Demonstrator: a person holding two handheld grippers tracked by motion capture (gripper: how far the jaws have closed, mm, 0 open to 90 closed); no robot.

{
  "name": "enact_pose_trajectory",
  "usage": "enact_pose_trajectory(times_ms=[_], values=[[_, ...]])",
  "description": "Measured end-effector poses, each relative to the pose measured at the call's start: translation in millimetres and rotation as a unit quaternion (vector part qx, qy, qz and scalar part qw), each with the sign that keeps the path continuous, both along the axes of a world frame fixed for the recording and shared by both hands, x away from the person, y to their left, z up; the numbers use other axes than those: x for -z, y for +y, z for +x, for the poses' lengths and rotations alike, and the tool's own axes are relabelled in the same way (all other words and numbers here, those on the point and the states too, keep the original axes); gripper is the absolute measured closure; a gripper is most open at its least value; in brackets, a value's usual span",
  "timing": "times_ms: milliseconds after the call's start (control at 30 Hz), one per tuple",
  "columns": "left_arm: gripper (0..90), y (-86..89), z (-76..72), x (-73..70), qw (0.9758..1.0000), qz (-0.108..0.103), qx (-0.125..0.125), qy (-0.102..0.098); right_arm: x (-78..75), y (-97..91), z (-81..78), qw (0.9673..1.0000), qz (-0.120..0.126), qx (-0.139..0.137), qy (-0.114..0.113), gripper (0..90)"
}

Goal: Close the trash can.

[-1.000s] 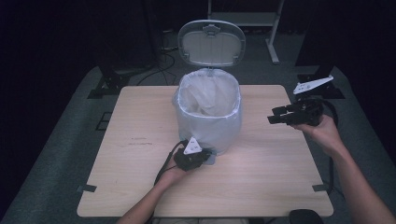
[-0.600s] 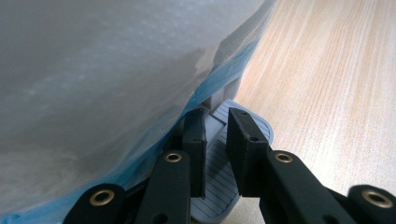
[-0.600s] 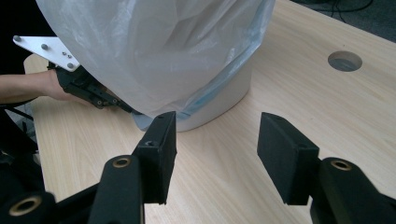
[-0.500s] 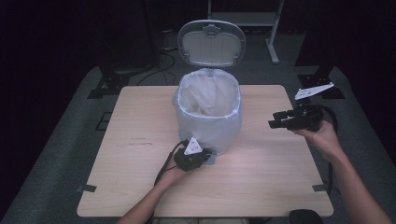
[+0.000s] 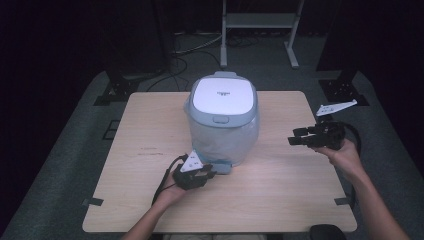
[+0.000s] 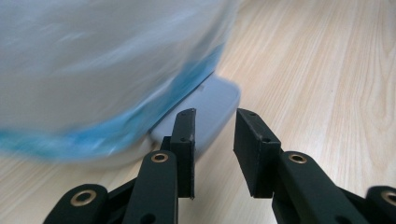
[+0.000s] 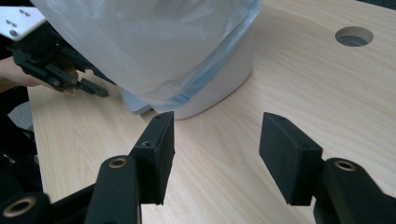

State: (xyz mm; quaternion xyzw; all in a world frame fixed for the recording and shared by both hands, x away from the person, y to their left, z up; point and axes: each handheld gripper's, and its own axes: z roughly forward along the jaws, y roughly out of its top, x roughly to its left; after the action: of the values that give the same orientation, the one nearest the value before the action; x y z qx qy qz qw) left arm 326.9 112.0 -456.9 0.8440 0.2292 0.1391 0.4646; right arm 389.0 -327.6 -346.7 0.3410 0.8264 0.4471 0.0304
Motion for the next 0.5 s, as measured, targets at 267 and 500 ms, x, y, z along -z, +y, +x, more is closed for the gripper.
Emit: enact_pose_trajectory(times_ms=[267, 500], values=[[65.6, 32.1, -0.1, -8.0, 0.9995, -0.002, -0.03, -0.006, 10.0, -2.6, -5.0, 1.0, 0.002, 0.007, 0.002, 43.7], [62.5, 50.0, 1.7, -10.4, 0.9987, -0.003, -0.05, -0.005, 15.0, -3.0, -8.7, 0.9999, -0.003, 0.012, -0.001, 42.9]])
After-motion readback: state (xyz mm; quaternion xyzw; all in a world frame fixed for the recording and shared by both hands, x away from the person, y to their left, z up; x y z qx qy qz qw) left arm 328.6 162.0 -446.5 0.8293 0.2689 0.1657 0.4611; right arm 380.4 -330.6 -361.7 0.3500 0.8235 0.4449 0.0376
